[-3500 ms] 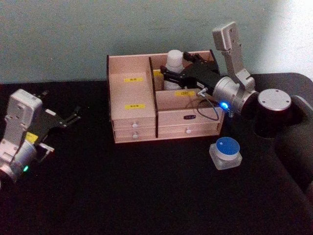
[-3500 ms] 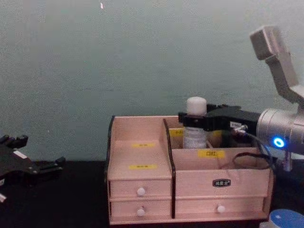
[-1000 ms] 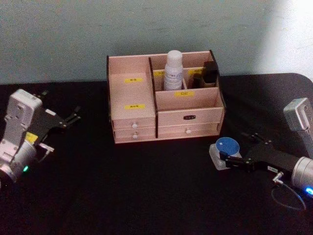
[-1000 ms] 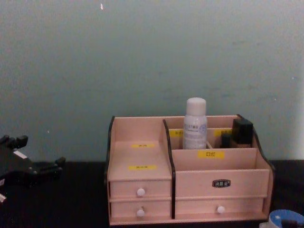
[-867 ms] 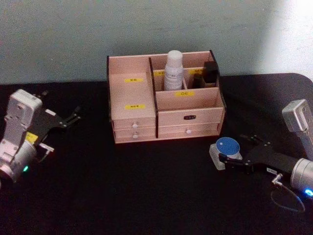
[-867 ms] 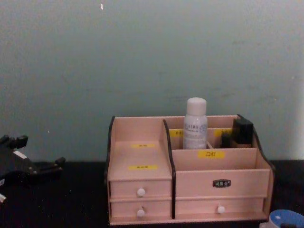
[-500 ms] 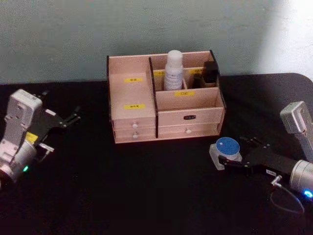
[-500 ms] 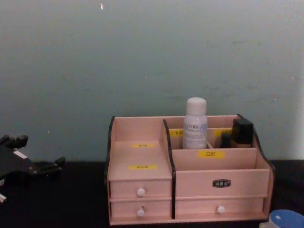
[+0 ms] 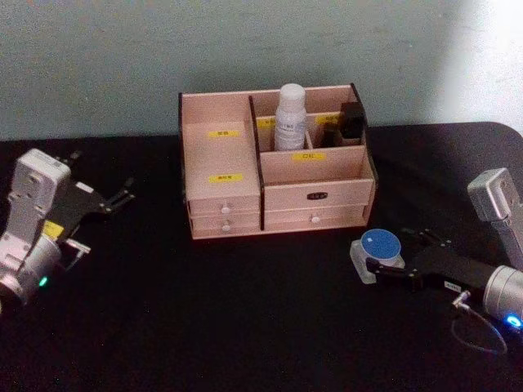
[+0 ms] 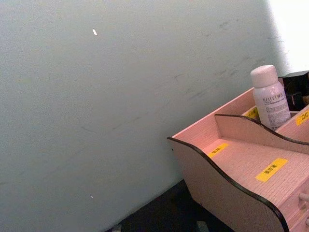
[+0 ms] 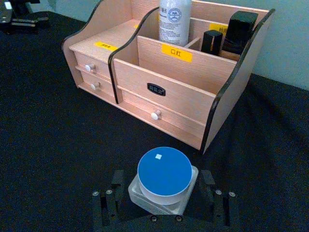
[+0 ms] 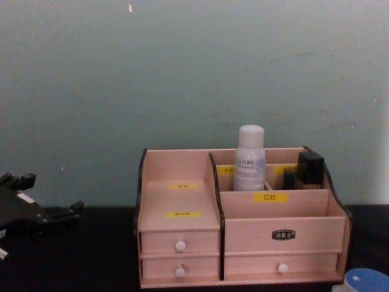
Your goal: Pick up the facial cleanser and watermelon frost from the table and place them into the tiered storage box.
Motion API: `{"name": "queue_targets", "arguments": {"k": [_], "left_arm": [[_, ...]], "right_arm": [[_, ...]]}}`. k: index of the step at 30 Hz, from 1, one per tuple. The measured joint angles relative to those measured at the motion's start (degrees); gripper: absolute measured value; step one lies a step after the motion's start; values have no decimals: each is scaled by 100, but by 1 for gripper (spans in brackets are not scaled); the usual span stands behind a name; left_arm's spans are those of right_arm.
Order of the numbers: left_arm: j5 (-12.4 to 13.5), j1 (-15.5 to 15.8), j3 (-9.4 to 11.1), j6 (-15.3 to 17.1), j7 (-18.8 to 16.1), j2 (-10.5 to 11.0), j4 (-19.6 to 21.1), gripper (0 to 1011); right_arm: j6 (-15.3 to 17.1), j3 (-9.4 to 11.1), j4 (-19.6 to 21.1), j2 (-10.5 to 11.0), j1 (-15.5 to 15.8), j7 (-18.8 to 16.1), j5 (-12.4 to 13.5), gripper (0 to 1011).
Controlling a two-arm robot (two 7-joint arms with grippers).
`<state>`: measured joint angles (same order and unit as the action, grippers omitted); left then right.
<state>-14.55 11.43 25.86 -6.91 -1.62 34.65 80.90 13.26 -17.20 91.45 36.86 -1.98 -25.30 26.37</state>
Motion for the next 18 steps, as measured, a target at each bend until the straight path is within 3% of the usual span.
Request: {"name": "queue_targets", "arguments": {"k": [18], "left_arm": [[0, 0, 0, 0, 0, 0, 0, 1001]], "right_arm": [[29, -105, -193, -81, -183, 14, 2, 1000]]}}
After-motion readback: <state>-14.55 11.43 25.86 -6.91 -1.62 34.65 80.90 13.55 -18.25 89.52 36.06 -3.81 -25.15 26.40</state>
